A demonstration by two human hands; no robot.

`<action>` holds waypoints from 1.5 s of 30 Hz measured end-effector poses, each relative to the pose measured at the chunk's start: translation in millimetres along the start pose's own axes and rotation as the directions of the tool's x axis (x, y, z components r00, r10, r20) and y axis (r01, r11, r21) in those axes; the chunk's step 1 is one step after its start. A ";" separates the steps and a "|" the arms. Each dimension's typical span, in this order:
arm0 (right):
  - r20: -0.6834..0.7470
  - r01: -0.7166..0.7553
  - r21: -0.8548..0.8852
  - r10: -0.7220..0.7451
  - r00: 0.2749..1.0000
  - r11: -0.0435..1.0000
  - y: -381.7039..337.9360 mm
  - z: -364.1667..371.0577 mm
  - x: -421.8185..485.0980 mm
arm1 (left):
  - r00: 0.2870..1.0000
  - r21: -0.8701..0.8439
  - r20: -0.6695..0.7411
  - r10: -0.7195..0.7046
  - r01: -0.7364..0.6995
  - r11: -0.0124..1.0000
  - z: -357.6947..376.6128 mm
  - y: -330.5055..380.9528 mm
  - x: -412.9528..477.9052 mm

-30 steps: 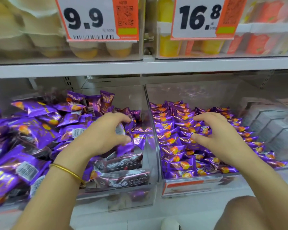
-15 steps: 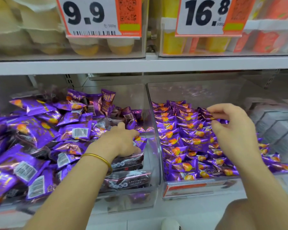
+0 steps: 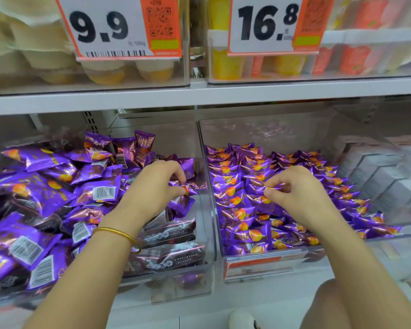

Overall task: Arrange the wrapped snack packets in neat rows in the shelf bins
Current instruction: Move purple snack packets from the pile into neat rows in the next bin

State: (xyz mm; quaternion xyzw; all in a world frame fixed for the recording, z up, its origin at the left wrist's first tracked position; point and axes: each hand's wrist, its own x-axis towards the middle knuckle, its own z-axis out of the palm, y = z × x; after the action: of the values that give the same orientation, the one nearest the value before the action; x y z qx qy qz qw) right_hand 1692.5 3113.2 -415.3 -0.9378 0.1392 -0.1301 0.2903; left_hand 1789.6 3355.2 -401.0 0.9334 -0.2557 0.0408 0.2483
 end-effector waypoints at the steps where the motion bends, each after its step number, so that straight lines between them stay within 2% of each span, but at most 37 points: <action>1: -0.030 0.000 -0.013 0.000 1.000 1.000 -0.3 -0.3 -1.3 | 0.999 -0.019 -0.046 0.008 -0.009 1.000 -2.5 0.3 -1.4; 4: -0.256 0.084 -0.010 -0.084 0.963 0.996 -11.3 -3.5 -4.9 | 0.989 -0.079 -0.147 0.029 -0.041 0.996 -9.5 -0.9 -5.3; 6: -0.365 0.210 0.157 -0.141 0.920 0.965 -31.3 -6.9 -9.3 | 0.979 -0.109 -0.203 0.027 -0.050 0.993 -13.7 -2.2 -9.0; 8: -0.388 0.325 0.276 -0.204 0.899 0.905 -54.7 -7.3 -15.7 | 0.967 -0.142 -0.253 0.011 -0.049 0.989 -19.4 -1.9 -13.2; 10: -0.346 0.413 0.329 -0.299 0.889 0.849 -75.4 -3.5 -20.7 | 0.954 -0.200 -0.299 0.004 -0.067 0.977 -26.9 0.6 -18.3; 12: -0.234 0.466 0.314 -0.408 0.882 0.827 -93.0 0.8 -23.9 | 0.943 -0.304 -0.332 -0.025 -0.082 0.949 -35.1 4.2 -23.4; 14: -0.101 0.527 0.229 -0.519 0.849 0.818 -103.6 6.1 -23.7 | 0.939 -0.463 -0.338 -0.067 -0.104 0.880 -43.1 10.2 -28.9; 16: -0.035 0.562 0.211 -0.568 0.822 0.800 -111.8 10.8 -22.4 | 0.938 -0.611 -0.338 -0.072 -0.161 0.775 -48.5 16.5 -34.0; 18: -0.039 0.537 0.283 -0.550 0.835 0.795 -118.1 13.9 -22.6 | 0.939 -0.707 -0.336 -0.068 -0.204 0.677 -51.3 20.2 -37.6; 20: -0.071 0.461 0.389 -0.473 0.878 0.798 -120.8 16.5 -22.0 | 0.948 -0.782 -0.304 -0.092 -0.194 0.593 -50.9 19.6 -39.0; 22: -0.075 0.361 0.532 -0.382 0.921 0.766 -120.7 17.0 -21.1 | 0.962 -0.844 -0.232 -0.144 -0.126 0.522 -47.9 17.3 -39.1; 24: -0.083 0.316 0.600 -0.335 0.939 0.735 -119.3 15.7 -21.2 | 0.963 -0.896 -0.155 -0.220 -0.043 0.442 -45.2 15.1 -38.4; 26: -0.108 0.297 0.624 -0.296 0.949 0.723 -116.4 13.1 -21.8 | 0.948 -0.899 -0.124 -0.294 0.018 0.437 -43.8 11.8 -37.6; 31: -0.153 0.254 0.766 -0.216 0.964 0.591 -108.4 5.7 -23.1 | 0.931 -0.820 -0.154 -0.332 0.067 0.568 -44.1 8.0 -38.3; 37: -0.169 0.268 0.881 -0.270 0.948 0.389 -104.0 7.2 -22.0 | 0.961 -0.891 -0.030 -0.275 0.099 0.443 -43.3 17.8 -40.0; 40: -0.190 0.310 0.865 -0.315 0.930 0.394 -105.1 9.8 -22.2 | 0.973 -0.899 0.015 -0.231 0.114 0.423 -43.8 21.7 -39.8; 43: -0.222 0.354 0.844 -0.339 0.914 0.402 -105.5 12.3 -21.3 | 0.985 -0.951 0.115 -0.128 0.147 0.274 -46.2 27.2 -39.0; 44: -0.238 0.371 0.833 -0.340 0.910 0.410 -105.4 12.6 -20.7 | 0.987 -0.957 0.132 -0.092 0.151 0.249 -47.0 29.3 -39.3; 45: -0.256 0.397 0.811 -0.350 0.901 0.429 -105.2 13.1 -20.0 | 0.991 -0.954 0.121 -0.061 0.133 0.269 -46.7 31.1 -39.9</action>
State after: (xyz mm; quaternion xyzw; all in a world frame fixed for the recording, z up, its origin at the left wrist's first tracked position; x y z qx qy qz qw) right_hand 1697.7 3210.0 -367.9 -0.6787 -0.1458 -0.2647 0.6693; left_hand 1742.0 3372.8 -354.6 0.6104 -0.1785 -0.1645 0.7540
